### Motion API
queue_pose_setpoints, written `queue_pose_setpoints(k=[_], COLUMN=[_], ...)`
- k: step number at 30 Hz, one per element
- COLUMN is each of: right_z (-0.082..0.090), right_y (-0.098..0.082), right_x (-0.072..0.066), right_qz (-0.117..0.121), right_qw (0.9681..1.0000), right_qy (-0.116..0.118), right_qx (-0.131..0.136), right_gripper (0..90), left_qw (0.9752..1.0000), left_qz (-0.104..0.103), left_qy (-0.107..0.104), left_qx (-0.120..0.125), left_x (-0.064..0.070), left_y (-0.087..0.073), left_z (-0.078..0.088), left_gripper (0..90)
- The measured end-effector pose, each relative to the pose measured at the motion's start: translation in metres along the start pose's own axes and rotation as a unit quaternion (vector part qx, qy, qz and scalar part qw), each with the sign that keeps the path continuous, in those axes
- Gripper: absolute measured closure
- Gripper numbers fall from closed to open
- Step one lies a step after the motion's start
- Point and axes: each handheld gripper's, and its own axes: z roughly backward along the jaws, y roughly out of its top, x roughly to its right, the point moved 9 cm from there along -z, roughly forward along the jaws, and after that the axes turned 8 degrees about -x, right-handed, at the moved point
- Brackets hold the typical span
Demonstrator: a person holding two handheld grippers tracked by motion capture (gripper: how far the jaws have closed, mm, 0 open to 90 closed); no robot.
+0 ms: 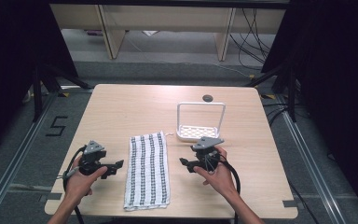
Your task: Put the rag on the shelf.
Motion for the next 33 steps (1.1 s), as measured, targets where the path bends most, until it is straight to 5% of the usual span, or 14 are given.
queue_pose_setpoints(k=[9,22,33], right_z=[-0.021,-0.045,-0.069], right_y=[0.038,0.058,0.083], right_x=[0.009,0.0,0.002], right_qz=[-0.003,0.004,0.004], right_qw=[0.9999,1.0,1.0], right_qy=[-0.011,0.002,-0.002], right_qx=[0.01,-0.002,0.005], right_gripper=[36.0,36.4,41.2], left_qw=[0.9999,0.9994,0.9998], left_qz=[0.005,-0.012,-0.004], left_qy=[0.004,0.0,-0.002], left_qx=[-0.008,-0.032,-0.019], left_x=[-0.009,-0.016,-0.02], left_y=[0.018,0.022,0.046], left_z=[-0.013,-0.028,-0.035], left_gripper=[15.8,15.0,15.8])
